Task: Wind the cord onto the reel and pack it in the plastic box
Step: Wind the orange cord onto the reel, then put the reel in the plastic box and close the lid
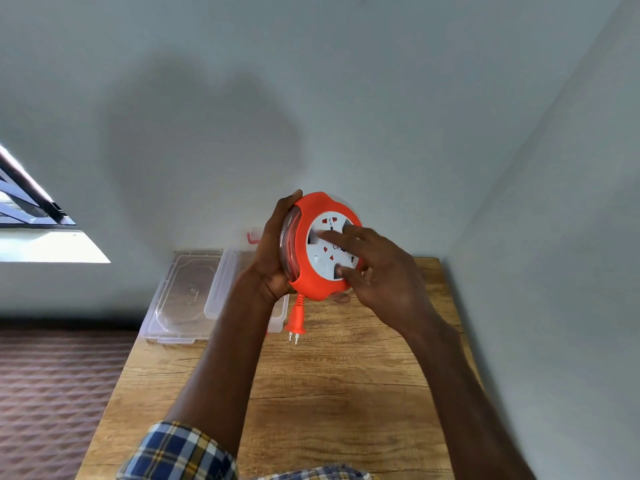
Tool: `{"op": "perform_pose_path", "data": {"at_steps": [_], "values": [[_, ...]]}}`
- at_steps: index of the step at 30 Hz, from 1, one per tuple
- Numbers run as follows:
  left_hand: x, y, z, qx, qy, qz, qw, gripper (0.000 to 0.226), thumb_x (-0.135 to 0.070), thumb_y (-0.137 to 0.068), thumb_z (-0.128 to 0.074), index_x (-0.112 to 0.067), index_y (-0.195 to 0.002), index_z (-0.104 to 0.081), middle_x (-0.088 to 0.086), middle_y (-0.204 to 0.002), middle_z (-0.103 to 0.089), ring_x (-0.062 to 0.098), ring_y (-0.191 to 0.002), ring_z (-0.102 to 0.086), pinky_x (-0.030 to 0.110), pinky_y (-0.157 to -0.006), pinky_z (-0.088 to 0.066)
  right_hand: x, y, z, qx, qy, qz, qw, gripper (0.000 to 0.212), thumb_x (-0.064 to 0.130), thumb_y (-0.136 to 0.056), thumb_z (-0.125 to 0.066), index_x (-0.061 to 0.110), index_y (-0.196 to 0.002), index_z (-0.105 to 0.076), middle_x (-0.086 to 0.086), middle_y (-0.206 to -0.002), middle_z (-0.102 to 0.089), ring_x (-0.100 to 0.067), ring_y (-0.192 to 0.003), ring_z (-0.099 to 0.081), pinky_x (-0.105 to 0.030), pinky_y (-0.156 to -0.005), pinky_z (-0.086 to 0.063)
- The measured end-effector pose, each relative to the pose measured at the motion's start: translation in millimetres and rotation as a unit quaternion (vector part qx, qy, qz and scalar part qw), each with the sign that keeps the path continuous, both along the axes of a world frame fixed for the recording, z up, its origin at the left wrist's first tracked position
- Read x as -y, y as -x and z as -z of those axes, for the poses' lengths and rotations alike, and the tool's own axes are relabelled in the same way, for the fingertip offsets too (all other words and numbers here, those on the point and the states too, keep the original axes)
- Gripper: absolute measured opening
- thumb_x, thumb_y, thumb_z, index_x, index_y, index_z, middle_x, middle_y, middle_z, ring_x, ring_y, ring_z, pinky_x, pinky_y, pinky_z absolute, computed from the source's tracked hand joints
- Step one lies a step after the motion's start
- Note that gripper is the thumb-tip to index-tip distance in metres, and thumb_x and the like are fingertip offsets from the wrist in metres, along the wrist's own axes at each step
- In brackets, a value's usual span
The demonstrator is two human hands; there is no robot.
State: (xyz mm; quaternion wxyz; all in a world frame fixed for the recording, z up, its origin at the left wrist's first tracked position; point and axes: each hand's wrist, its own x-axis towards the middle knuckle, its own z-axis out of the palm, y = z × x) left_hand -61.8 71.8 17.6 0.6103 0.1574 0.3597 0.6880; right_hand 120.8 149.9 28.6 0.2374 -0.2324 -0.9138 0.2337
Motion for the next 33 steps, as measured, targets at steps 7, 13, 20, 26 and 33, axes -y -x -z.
{"op": "perform_pose_path", "data": {"at_steps": [7, 13, 20, 26, 33], "values": [[0, -5, 6, -0.028, 0.025, 0.018, 0.999, 0.06, -0.069, -0.098, -0.051, -0.021, -0.113, -0.084, 0.01, -0.111, -0.08, 0.026, -0.099, -0.078, 0.044, -0.087, -0.063, 7, 6, 8, -0.038, 0.01, 0.082, 0.996, 0.054, 0.026, -0.081, -0.082, 0.05, -0.126, -0.066, 0.015, -0.135, -0.065, -0.011, -0.12, -0.064, -0.017, -0.081, -0.048], [5, -12, 13, 0.0, 0.003, -0.04, 0.999, 0.062, -0.068, -0.098, -0.048, -0.019, -0.114, -0.083, 0.011, -0.113, -0.08, 0.027, -0.099, -0.077, 0.043, -0.085, -0.064, 11, 7, 15, -0.067, 0.132, 0.014, 0.989, 0.055, 0.012, -0.089, -0.073, 0.049, -0.129, -0.065, 0.016, -0.148, -0.054, -0.012, -0.134, -0.053, -0.033, -0.094, -0.058], [12, -30, 8, -0.01, -0.007, -0.245, 0.969, 0.088, -0.076, -0.089, -0.053, -0.012, -0.15, -0.056, 0.017, -0.142, -0.06, 0.036, -0.134, -0.055, 0.056, -0.124, -0.036, 19, 7, 12, -0.199, 0.294, 0.16, 0.921, 0.019, 0.017, -0.094, -0.065, 0.033, -0.101, -0.073, 0.01, -0.088, -0.071, 0.0, -0.064, -0.062, -0.015, -0.053, -0.047], [28, -31, 19, -0.188, -0.02, -0.288, 0.939, 0.124, -0.086, -0.064, -0.076, -0.016, -0.16, -0.041, 0.017, -0.161, -0.049, 0.037, -0.147, -0.047, 0.056, -0.12, -0.042, 36, 19, 4, -0.052, 0.675, 0.038, 0.735, 0.061, 0.074, -0.092, -0.047, 0.022, -0.116, -0.067, -0.013, -0.095, -0.079, -0.028, -0.087, -0.078, -0.036, -0.069, -0.062], [34, -30, 16, -0.251, 0.012, -0.289, 0.924, 0.061, -0.053, -0.105, -0.033, -0.01, -0.145, -0.051, 0.014, -0.147, -0.058, 0.023, -0.136, -0.056, 0.044, -0.114, -0.046, 52, 41, 11, -0.101, 0.688, 0.06, 0.716, 0.062, 0.073, -0.086, -0.06, 0.017, -0.108, -0.075, -0.015, -0.091, -0.078, -0.026, -0.072, -0.075, -0.035, -0.062, -0.057]]}}
